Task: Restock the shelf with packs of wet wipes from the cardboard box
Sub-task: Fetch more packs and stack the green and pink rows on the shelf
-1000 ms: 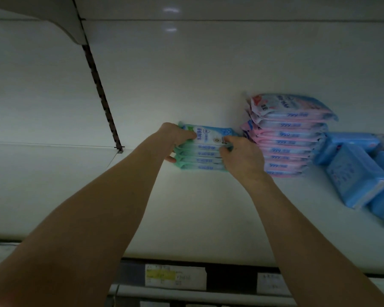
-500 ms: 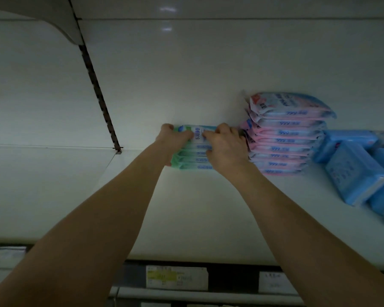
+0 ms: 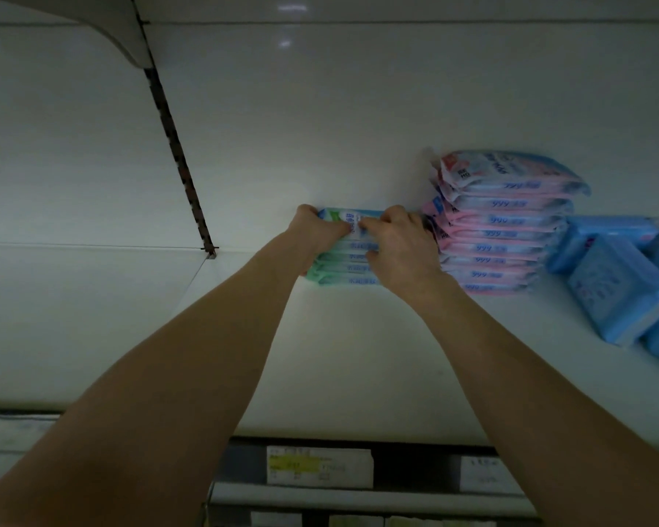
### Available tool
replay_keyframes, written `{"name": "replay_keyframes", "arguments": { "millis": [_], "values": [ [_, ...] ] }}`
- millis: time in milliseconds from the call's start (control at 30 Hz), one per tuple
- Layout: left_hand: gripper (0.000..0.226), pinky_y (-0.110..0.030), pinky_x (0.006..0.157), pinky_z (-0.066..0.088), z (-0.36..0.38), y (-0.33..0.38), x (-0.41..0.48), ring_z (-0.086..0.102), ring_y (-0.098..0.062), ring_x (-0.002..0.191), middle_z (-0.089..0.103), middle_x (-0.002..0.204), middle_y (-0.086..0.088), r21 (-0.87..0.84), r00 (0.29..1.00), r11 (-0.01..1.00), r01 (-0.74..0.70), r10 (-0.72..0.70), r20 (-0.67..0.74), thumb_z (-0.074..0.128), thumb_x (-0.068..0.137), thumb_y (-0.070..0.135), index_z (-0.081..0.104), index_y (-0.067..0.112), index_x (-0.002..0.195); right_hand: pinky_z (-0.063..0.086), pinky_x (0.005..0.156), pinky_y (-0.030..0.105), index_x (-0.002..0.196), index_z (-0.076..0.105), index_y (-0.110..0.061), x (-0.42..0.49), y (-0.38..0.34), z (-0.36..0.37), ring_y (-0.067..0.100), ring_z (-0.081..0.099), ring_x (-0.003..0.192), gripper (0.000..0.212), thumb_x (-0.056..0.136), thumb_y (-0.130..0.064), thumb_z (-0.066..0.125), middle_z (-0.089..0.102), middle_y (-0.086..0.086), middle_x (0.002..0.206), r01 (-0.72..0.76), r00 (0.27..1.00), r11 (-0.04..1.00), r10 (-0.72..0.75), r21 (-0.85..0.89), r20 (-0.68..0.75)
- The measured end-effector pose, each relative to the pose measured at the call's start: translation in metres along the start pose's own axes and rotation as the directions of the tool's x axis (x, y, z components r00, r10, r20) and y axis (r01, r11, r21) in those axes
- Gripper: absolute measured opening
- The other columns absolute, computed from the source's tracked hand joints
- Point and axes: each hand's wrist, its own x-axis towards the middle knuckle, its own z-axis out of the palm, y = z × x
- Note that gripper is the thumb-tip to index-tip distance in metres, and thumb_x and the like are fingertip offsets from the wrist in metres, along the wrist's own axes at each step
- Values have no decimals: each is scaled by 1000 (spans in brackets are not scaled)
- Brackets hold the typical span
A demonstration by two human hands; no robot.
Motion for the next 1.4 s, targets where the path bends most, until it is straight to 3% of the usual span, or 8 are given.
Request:
{"name": "replay_keyframes", "arguments": {
  "millis": [167,467,600,767,1000,1133,1233,1400],
  "values": [
    [60,-54,83,49,3,1,-1,59,-35,106,57,124,-14,20,999,999,39,-39,-8,68,88,30,37,13,137,44,93,41,134,51,-22,0,0,0,33,42,117,42,92,-16,54,44,12,126,-9,1000,1000,9,15,4],
    [58,-35,64,51,7,-2,2,59,-26,97,56,124,-11,109,998,993,-48,52,-31,67,87,37,42,11,132,43,89,38,132,54,-21,-1,9,1,33,43,116,42,91,-11,55,46,13,125,0,1000,999,0,36,-12],
    [52,-44,99,43,5,-2,-4,44,-27,116,42,125,-9,609,915,763,-219,378,-144,61,85,50,52,20,127,43,89,39,132,53,-20,0,8,-3,33,42,117,46,88,-6,53,45,14,124,16,1000,1000,-15,-16,11],
    [42,-32,89,40,11,-3,-13,35,-26,121,40,124,-9,738,866,553,-386,492,84,67,83,28,54,20,123,36,95,41,132,51,-19,0,5,-6,34,42,120,48,86,-6,54,47,13,125,11,1000,992,-9,-127,14],
    [42,-44,96,35,15,-7,-15,41,-27,119,48,125,-5,902,841,349,-253,540,28,61,87,27,47,22,126,37,96,43,134,49,-19,-1,4,-11,35,43,119,49,86,-9,55,45,13,126,24,997,992,-15,-125,73],
    [41,-47,103,28,9,4,-25,40,-27,122,50,126,-6,883,883,429,-193,469,-35,58,88,29,51,23,128,40,95,43,132,53,-18,2,1,-27,37,45,118,45,87,-13,55,47,17,124,24,991,998,-16,-60,134],
    [35,-44,102,30,1,7,-37,41,-27,123,51,127,-6,809,866,576,-115,458,-203,54,91,26,53,22,126,44,95,38,128,58,-15,-1,-13,-37,36,50,118,41,87,-9,54,52,18,126,36,993,993,-48,114,103],
    [39,-38,96,47,-14,-10,-74,56,-24,113,56,128,-5,337,823,940,-56,234,-517,57,89,22,54,19,128,43,91,29,126,61,-13,-30,-53,-43,26,56,116,37,90,-8,51,60,8,127,83,988,870,-136,486,75]
  ]
}}
